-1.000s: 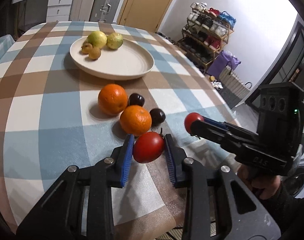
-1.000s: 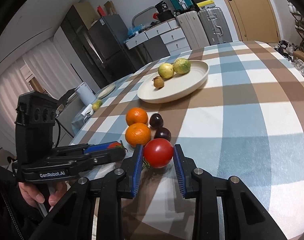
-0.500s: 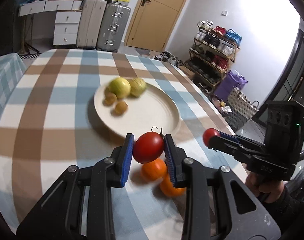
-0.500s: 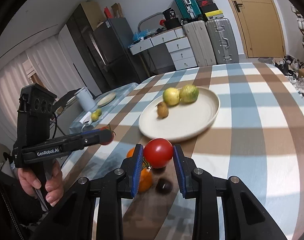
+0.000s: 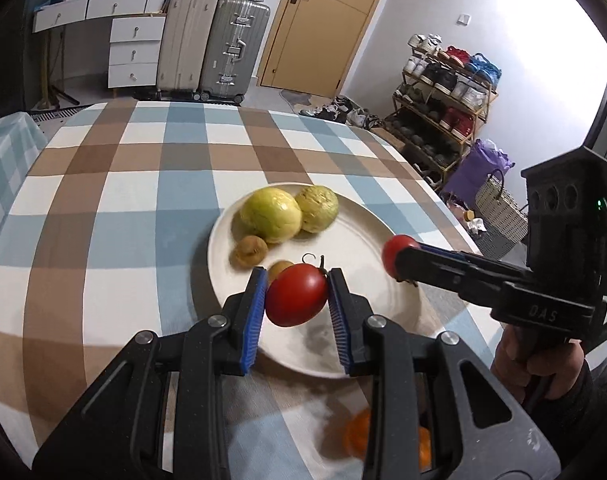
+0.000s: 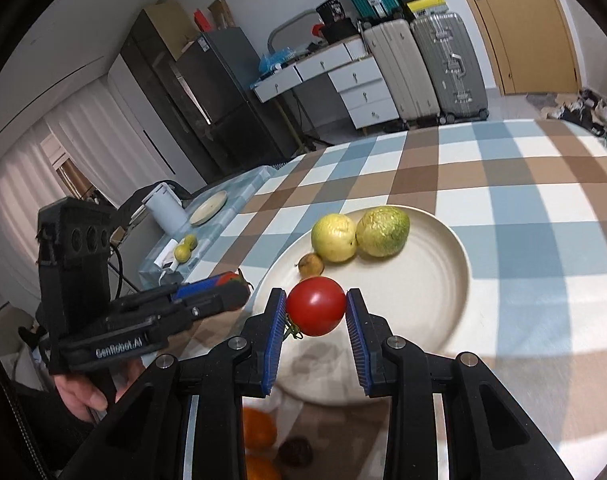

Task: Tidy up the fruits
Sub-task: 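Carry both tomatoes over the cream plate and open both tools to release, then move both tools back toward the two oranges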

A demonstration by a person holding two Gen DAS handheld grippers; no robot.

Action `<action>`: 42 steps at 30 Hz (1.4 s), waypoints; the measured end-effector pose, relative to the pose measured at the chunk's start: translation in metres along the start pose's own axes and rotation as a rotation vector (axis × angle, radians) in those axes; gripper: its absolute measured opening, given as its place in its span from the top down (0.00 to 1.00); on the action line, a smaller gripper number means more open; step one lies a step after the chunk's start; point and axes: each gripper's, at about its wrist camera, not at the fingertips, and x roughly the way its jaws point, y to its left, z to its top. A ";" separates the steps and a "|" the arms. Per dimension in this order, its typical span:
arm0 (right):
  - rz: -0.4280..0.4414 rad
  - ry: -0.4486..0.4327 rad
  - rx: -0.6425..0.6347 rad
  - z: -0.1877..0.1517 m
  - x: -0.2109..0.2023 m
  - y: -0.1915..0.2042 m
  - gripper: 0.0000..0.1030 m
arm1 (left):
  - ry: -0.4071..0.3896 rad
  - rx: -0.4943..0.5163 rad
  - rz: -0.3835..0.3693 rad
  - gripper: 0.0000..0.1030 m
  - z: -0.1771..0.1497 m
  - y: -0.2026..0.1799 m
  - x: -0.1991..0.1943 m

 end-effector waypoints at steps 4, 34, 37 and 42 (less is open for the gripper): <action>0.000 0.030 0.002 0.016 0.025 -0.004 0.70 | 0.013 -0.024 0.004 0.73 0.007 0.014 0.017; -0.012 0.125 0.045 0.029 0.088 -0.028 0.68 | 0.034 -0.002 0.036 0.73 0.011 0.031 0.047; -0.005 0.117 0.046 0.029 0.084 -0.026 0.60 | 0.026 -0.002 0.047 0.73 0.011 0.031 0.044; 0.003 0.073 0.040 0.031 0.069 -0.021 0.51 | 0.003 -0.003 0.049 0.54 0.010 0.027 0.030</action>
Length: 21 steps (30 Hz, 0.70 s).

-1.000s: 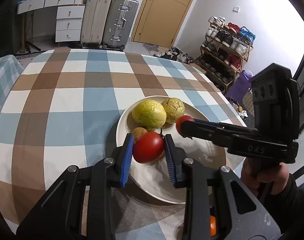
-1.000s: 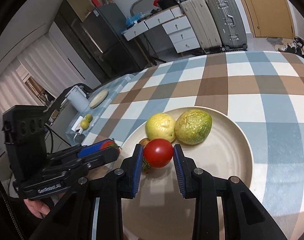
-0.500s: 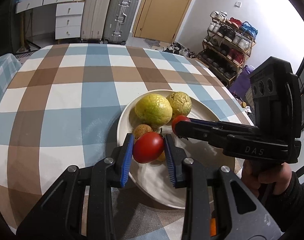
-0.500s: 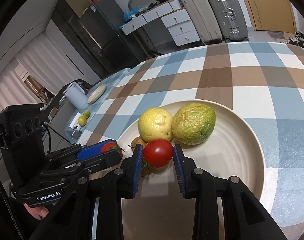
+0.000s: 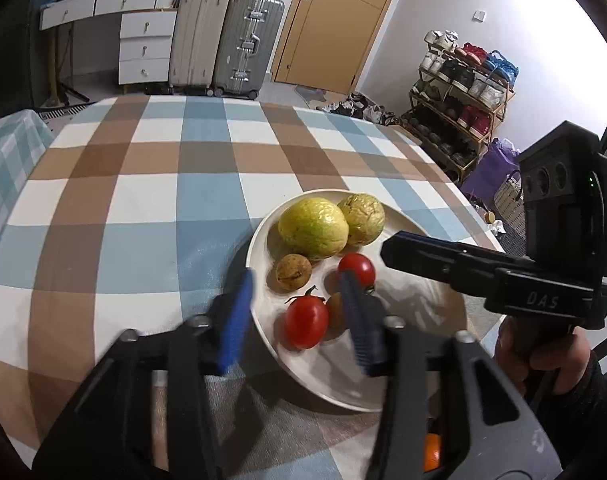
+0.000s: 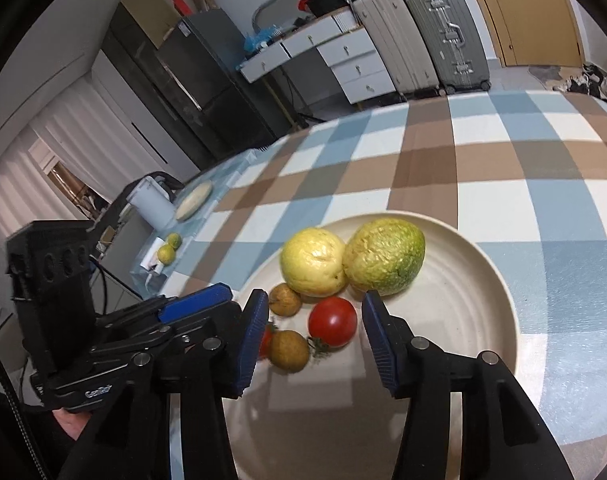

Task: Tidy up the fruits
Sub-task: 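Move both tools back toward the two oranges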

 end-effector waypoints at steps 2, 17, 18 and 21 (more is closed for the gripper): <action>-0.013 -0.014 -0.008 0.000 -0.008 0.003 0.42 | -0.023 0.003 0.001 0.47 0.000 -0.004 -0.011; -0.133 -0.153 -0.019 -0.036 -0.103 0.029 0.03 | -0.130 0.021 0.099 0.01 -0.020 -0.045 -0.093; -0.138 -0.157 -0.020 -0.039 -0.108 0.030 0.02 | -0.150 0.013 0.105 0.01 -0.023 -0.047 -0.101; -0.143 -0.186 -0.024 -0.050 -0.126 0.038 0.01 | -0.164 0.010 0.104 0.01 -0.031 -0.054 -0.117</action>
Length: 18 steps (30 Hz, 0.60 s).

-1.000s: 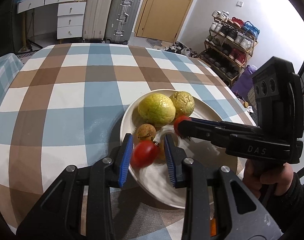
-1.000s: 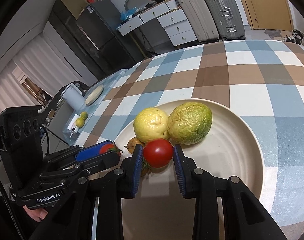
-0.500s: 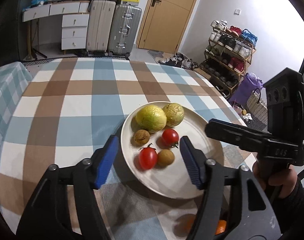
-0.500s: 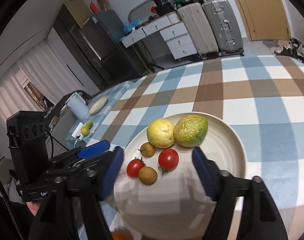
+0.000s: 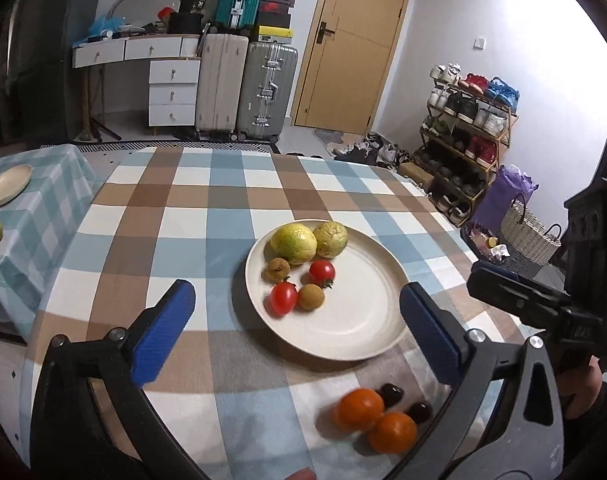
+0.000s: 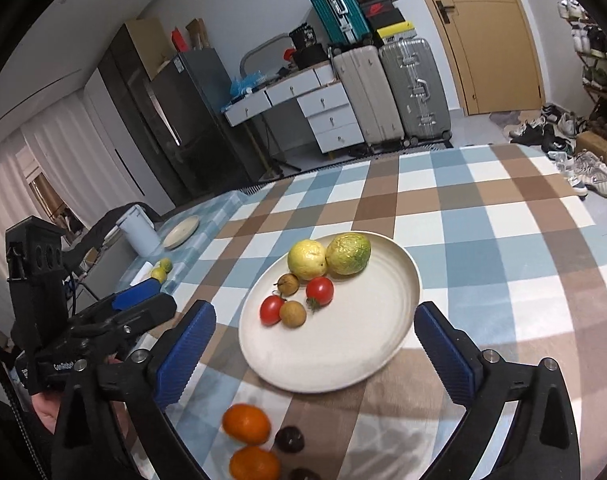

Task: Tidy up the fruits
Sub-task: 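Move both tools back toward the two oranges, then grasp an orange with the right tool while the left tool grasps the other orange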

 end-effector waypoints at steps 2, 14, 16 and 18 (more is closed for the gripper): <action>-0.008 -0.014 -0.005 -0.005 -0.010 0.004 0.00 | -0.001 0.000 0.006 0.01 -0.006 -0.005 -0.010; -0.018 -0.056 -0.055 -0.047 -0.057 0.029 0.00 | 0.019 -0.012 0.034 0.01 -0.061 -0.027 -0.053; -0.021 -0.057 -0.064 -0.054 -0.061 0.033 0.00 | 0.024 -0.019 0.039 0.01 -0.069 -0.027 -0.057; -0.019 -0.054 -0.075 -0.062 -0.063 0.038 0.00 | 0.029 -0.026 0.050 0.01 -0.077 -0.025 -0.058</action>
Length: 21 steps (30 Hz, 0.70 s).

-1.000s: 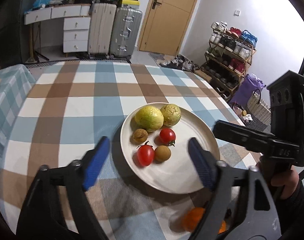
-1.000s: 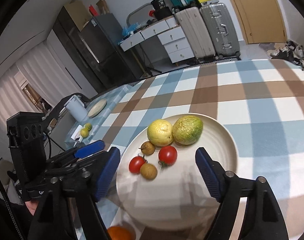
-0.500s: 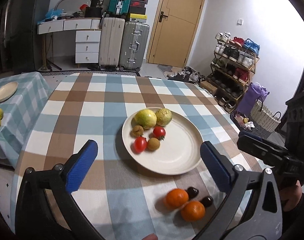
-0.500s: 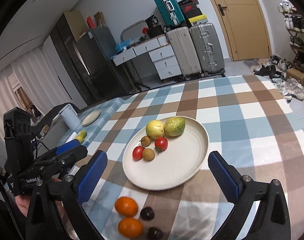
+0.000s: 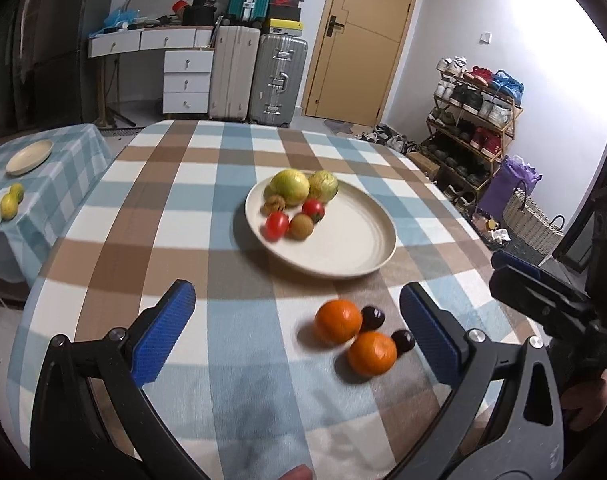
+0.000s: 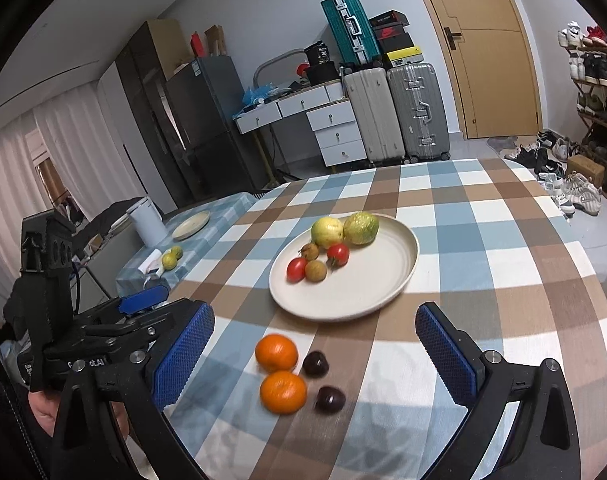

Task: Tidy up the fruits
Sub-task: 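Grasp an orange with the right tool while the left tool grasps the other orange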

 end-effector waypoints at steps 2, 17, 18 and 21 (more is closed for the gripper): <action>0.003 0.010 -0.001 -0.009 -0.001 0.004 0.00 | 0.015 -0.011 0.007 0.01 -0.009 0.003 0.001; 0.057 0.090 -0.049 -0.060 0.018 0.026 0.00 | 0.097 -0.047 0.049 0.01 -0.051 0.030 0.024; 0.055 0.096 -0.052 -0.063 0.021 0.026 0.00 | 0.103 -0.048 0.051 0.01 -0.053 0.031 0.027; 0.071 0.101 -0.057 -0.065 0.026 0.026 0.00 | 0.112 -0.048 0.051 0.01 -0.056 0.032 0.030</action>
